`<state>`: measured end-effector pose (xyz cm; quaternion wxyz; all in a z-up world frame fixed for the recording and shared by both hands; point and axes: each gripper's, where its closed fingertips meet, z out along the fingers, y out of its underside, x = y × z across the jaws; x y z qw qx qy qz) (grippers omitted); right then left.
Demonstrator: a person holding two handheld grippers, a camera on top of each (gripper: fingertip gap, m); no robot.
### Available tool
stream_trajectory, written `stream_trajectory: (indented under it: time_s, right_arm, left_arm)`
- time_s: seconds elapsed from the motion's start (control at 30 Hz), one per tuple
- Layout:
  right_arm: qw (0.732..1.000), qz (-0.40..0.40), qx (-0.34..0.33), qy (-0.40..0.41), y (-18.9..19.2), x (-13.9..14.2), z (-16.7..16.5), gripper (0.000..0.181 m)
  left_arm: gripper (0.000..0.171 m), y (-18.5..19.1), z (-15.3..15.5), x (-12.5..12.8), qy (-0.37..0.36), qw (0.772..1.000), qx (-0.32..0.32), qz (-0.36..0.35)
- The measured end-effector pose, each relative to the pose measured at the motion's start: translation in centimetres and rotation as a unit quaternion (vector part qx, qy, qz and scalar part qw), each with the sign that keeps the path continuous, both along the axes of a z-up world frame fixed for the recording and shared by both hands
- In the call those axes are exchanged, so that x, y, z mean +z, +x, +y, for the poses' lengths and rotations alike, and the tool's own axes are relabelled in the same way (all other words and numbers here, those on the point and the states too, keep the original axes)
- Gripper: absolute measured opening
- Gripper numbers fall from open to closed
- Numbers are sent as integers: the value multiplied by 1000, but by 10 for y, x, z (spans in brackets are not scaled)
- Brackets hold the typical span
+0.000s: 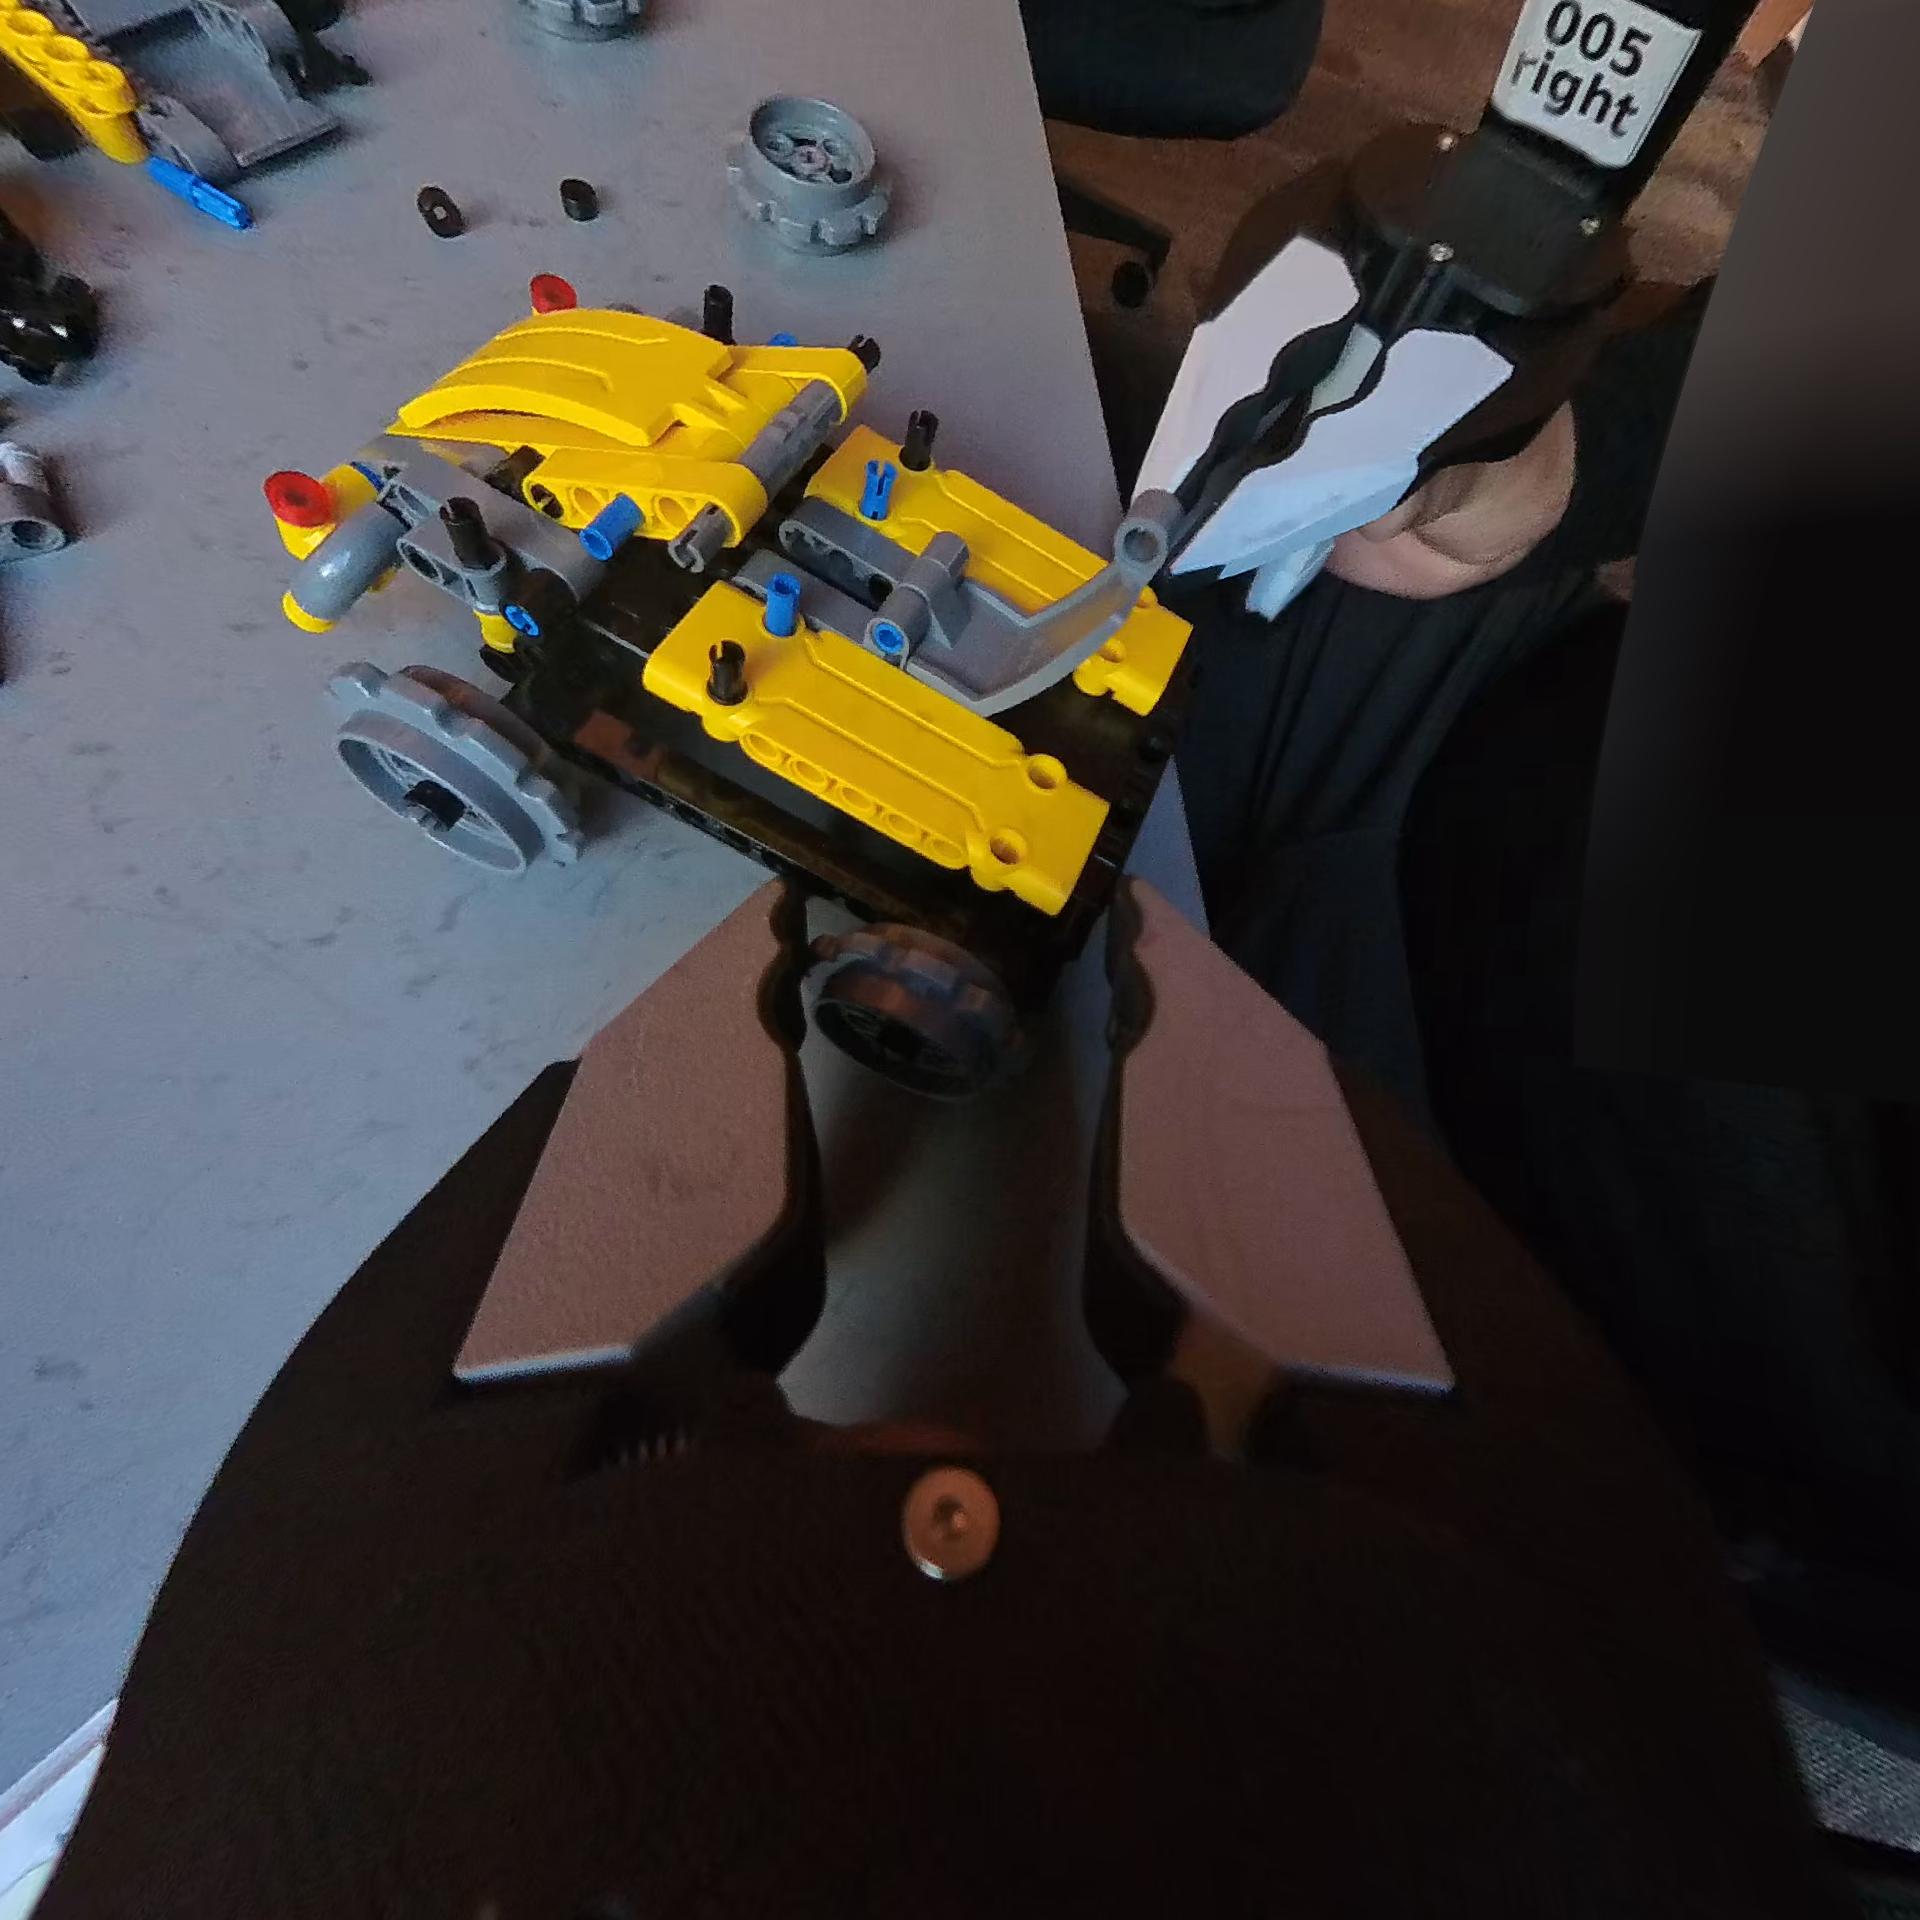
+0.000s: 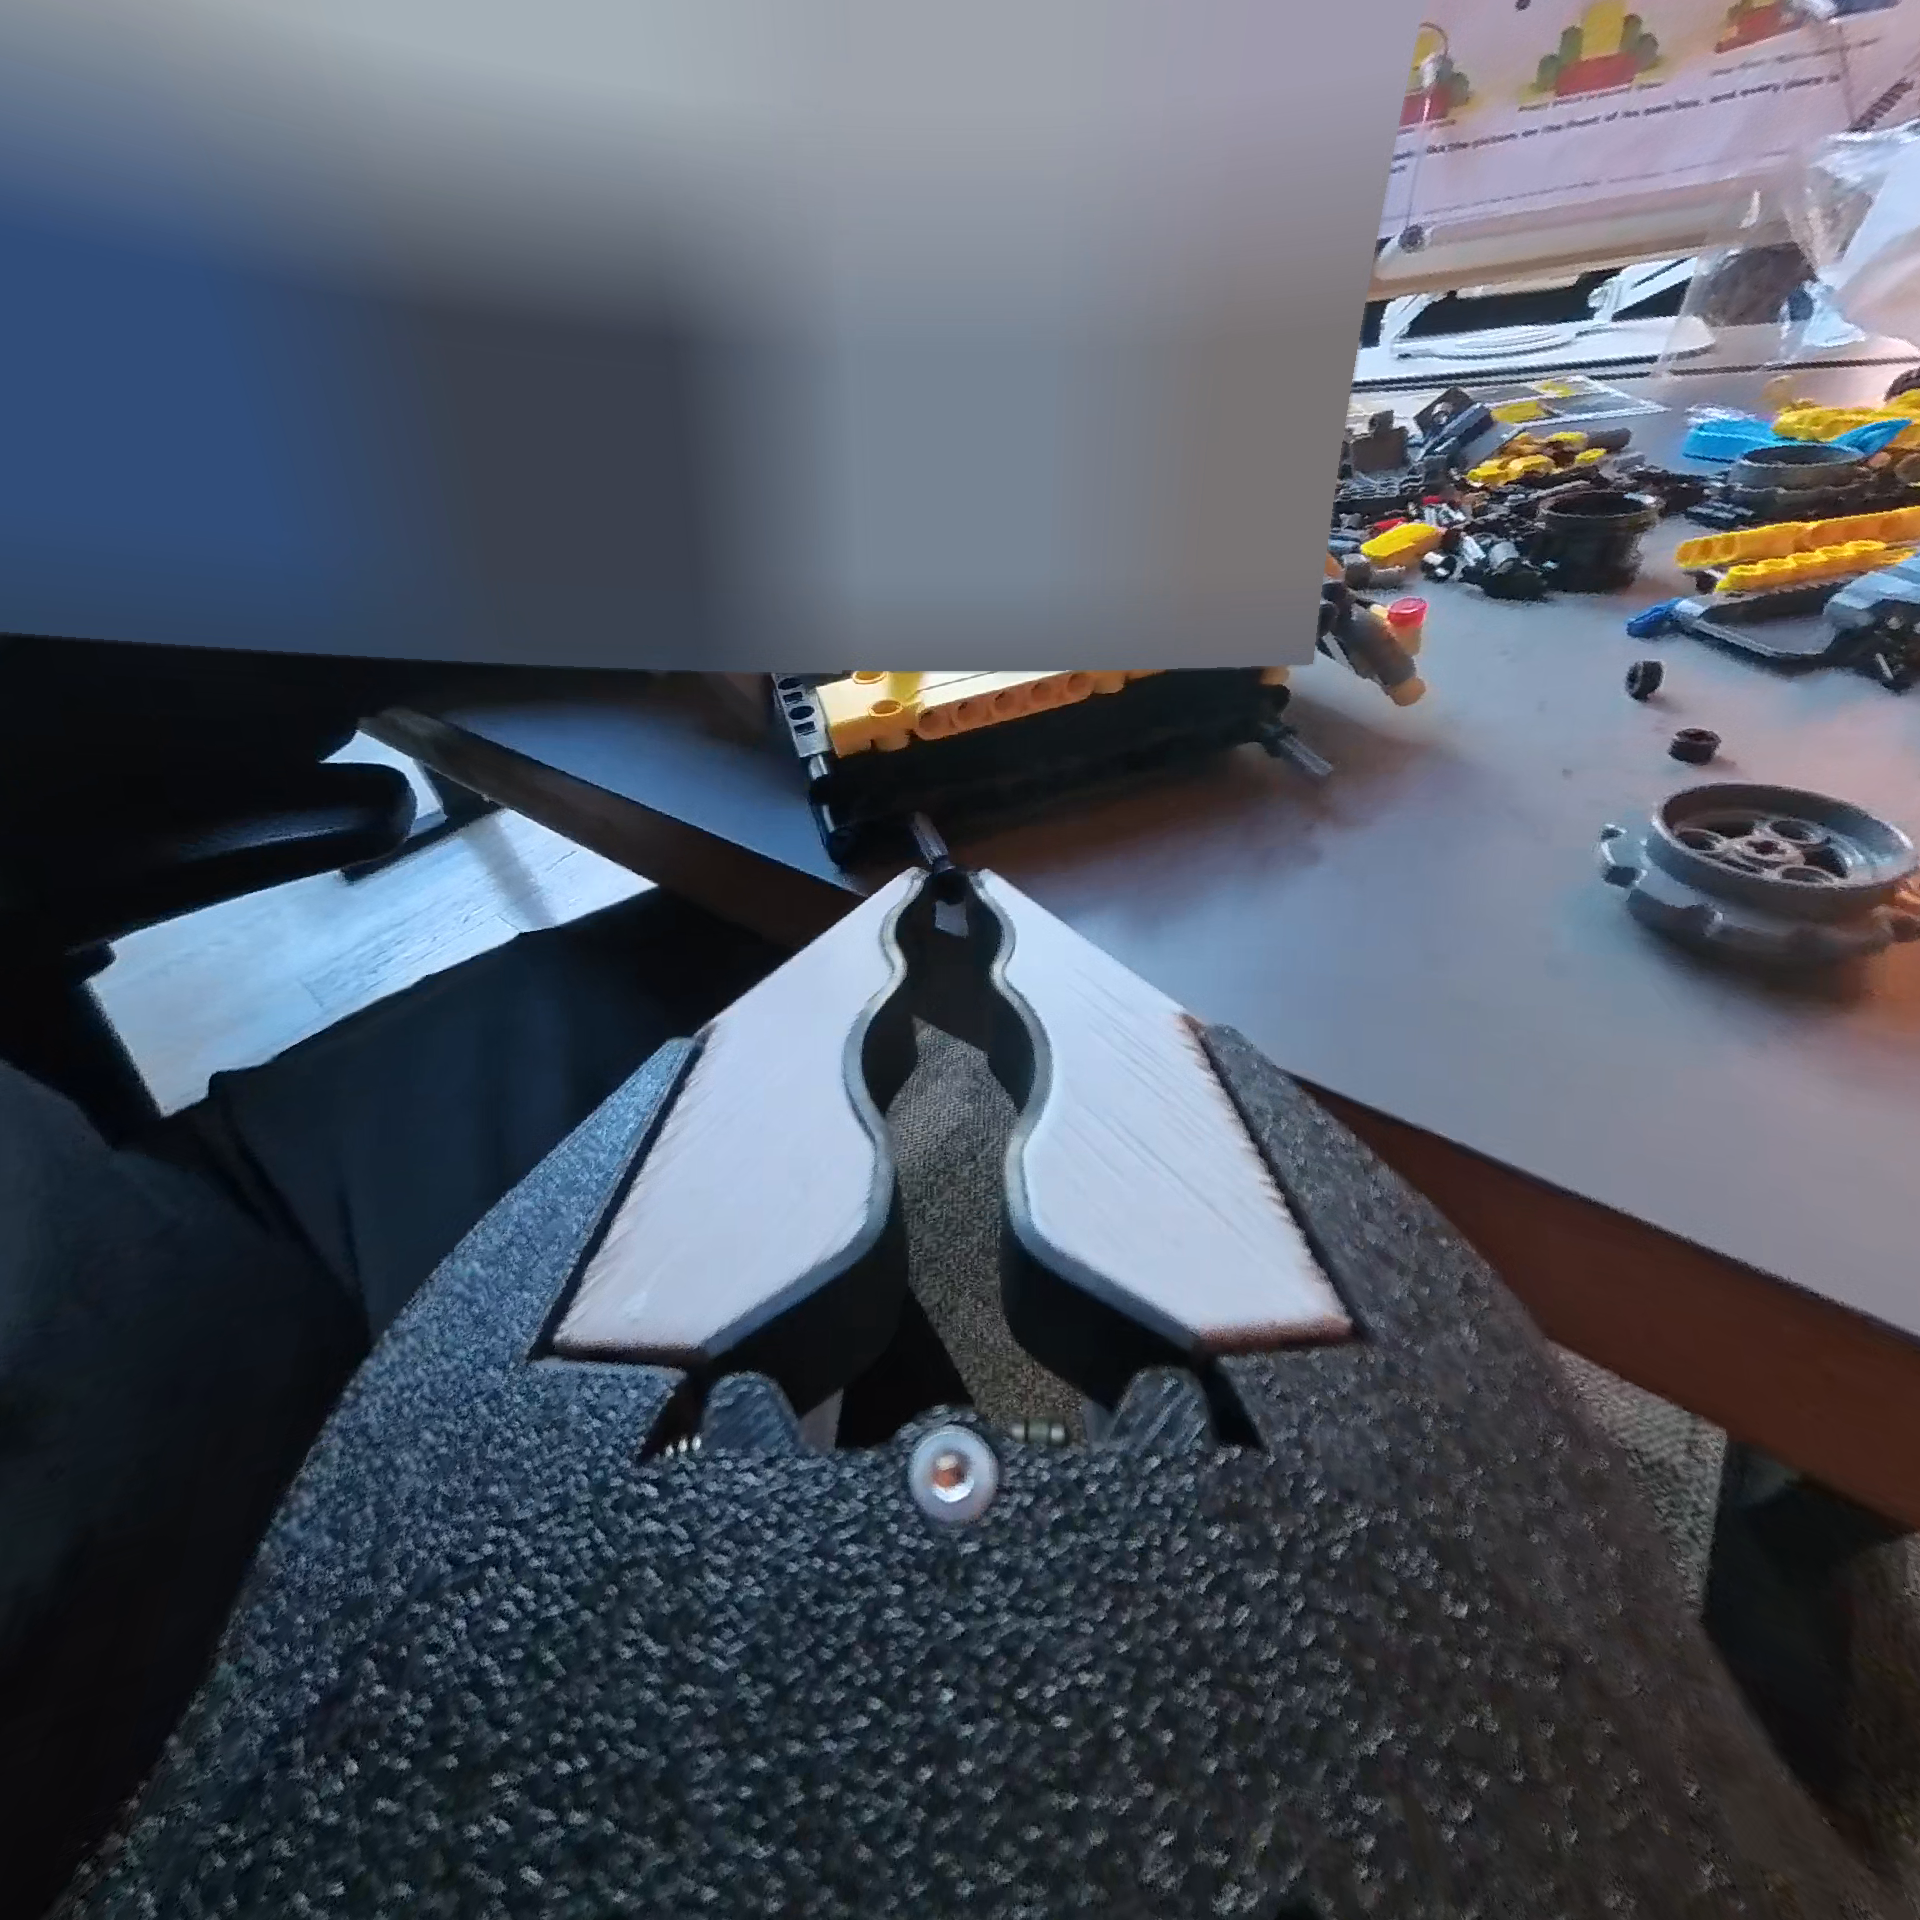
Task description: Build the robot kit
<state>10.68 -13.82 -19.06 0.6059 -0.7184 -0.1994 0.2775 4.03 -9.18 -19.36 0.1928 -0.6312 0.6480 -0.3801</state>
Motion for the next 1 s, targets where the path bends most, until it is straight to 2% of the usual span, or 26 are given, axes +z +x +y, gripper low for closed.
stream_trajectory:
  time_s: [0.2,0.37,0.53,1.0]
  right_arm:
    - [997,73,-7,-21,0,0,2,5]
    - [998,66,-15,-11,0,-1,4,5]
    - [994,109,10,-17,-1,0,4,5]
    - [995,88,52,-9,-3,0,5,5]
  left_arm:
    - [55,0,1,0,-2,1000,7,0]
    - [55,-1,2,0,-2,1000,13,0]
    - [55,-1,2,0,-5,1000,11,1]
    - [54,-2,3,0,-2,1000,13,1]
